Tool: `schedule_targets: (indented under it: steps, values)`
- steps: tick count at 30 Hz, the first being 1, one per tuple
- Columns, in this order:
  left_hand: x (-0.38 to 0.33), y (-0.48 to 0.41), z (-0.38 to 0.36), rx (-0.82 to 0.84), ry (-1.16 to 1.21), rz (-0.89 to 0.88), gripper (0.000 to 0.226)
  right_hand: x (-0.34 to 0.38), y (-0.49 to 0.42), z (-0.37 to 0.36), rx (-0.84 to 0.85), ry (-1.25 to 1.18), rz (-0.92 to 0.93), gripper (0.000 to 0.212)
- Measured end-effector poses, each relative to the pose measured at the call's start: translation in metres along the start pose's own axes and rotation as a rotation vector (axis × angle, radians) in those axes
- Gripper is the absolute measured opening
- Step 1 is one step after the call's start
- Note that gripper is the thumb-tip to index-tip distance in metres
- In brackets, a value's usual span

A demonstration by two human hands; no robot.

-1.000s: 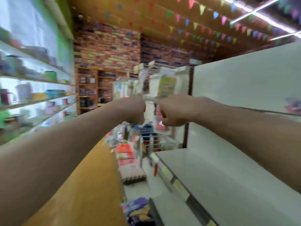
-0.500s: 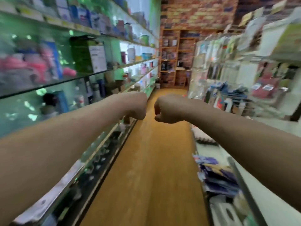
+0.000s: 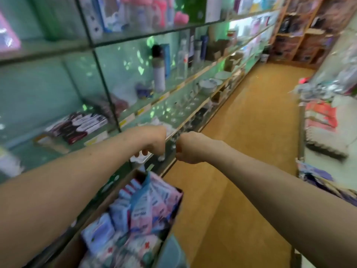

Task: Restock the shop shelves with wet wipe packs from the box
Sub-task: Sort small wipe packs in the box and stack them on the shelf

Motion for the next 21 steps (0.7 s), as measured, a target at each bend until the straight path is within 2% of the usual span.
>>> schedule_targets:
  steps: [3, 7, 12, 14, 17, 19, 21]
  values:
    - [0.044, 0.0, -0.04, 0.068, 0.049, 0.078, 0.03, 0.042, -0.022, -0.03, 0.096, -0.005, 0.096, 0.019]
    - [0.095, -0.003, -0.098, 0.155, 0.168, 0.199, 0.025, 0.082, -0.047, -0.077, 0.187, -0.014, 0.167, 0.04]
    - [0.138, -0.016, -0.176, 0.23, 0.339, 0.303, 0.022, 0.094, -0.078, -0.161, 0.309, -0.05, 0.198, 0.037]
    - [0.142, -0.023, -0.204, 0.234, 0.387, 0.311, 0.024, 0.09, -0.084, -0.193, 0.348, -0.058, 0.175, 0.034]
    - [0.139, -0.035, -0.242, 0.235, 0.459, 0.308, 0.023, 0.081, -0.091, -0.228, 0.393, -0.143, 0.112, 0.012]
    - [0.138, -0.042, -0.26, 0.177, 0.562, 0.313, 0.018, 0.076, -0.098, -0.246, 0.402, -0.217, 0.039, 0.027]
    - [0.139, -0.051, -0.273, 0.136, 0.657, 0.323, 0.036, 0.073, -0.106, -0.262, 0.383, -0.287, -0.044, 0.041]
Point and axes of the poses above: each hand's wrist, its own y-axis away from the middle knuckle, its own z-axis out of the back of the hand, x = y × z, the point moved 4 cm from there along -y, towards the middle knuckle, and after that the axes turned 5 degrees about x, right-handed, at the moved point
